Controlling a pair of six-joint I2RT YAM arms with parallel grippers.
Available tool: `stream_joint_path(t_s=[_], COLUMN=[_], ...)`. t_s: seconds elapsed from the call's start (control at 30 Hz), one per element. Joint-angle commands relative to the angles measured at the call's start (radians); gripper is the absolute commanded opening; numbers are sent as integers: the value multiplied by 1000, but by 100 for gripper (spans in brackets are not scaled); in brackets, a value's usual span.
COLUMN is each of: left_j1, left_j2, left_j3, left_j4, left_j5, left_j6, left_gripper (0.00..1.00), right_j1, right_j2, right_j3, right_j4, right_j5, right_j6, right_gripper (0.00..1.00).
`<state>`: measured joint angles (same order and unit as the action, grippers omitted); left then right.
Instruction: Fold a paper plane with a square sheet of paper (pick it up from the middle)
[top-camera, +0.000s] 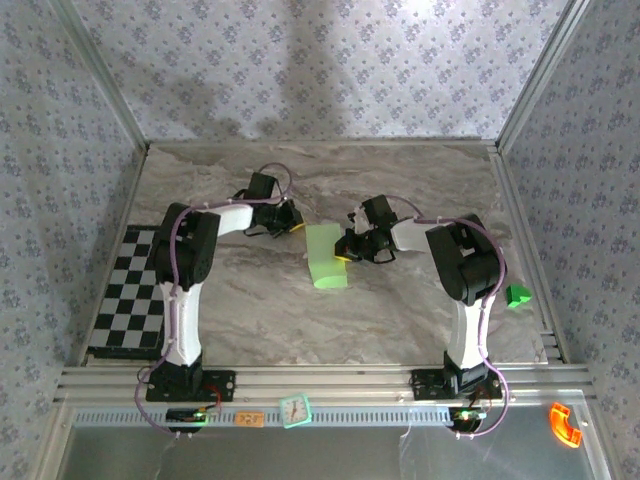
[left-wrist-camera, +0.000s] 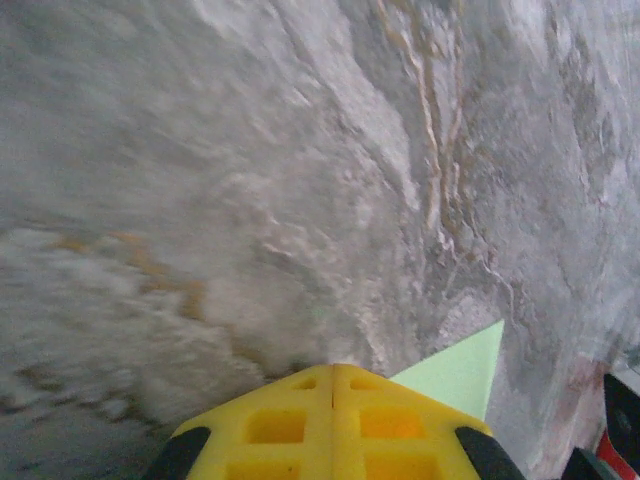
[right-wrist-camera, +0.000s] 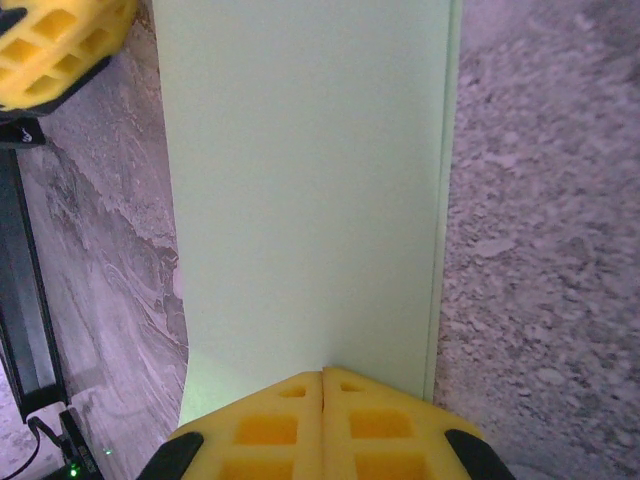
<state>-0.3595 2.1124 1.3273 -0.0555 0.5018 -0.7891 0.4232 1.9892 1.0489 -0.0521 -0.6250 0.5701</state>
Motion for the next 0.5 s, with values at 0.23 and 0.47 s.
stream_joint_path(t_s=[0.23,0.47], left_j1=[-87,-174], left_j2=[-268,-236], left_j3=[-218,-304], left_j4=[95,179], left_j5=[-25,60], left_j6=[-124,-218], left_gripper=[0,0], right_j1=[15,13], right_j2=[59,65], right_j3=[-128,-135], right_j4=[-110,-113], right_j5=[338,339], right_j6=[191,182], right_gripper=[6,6])
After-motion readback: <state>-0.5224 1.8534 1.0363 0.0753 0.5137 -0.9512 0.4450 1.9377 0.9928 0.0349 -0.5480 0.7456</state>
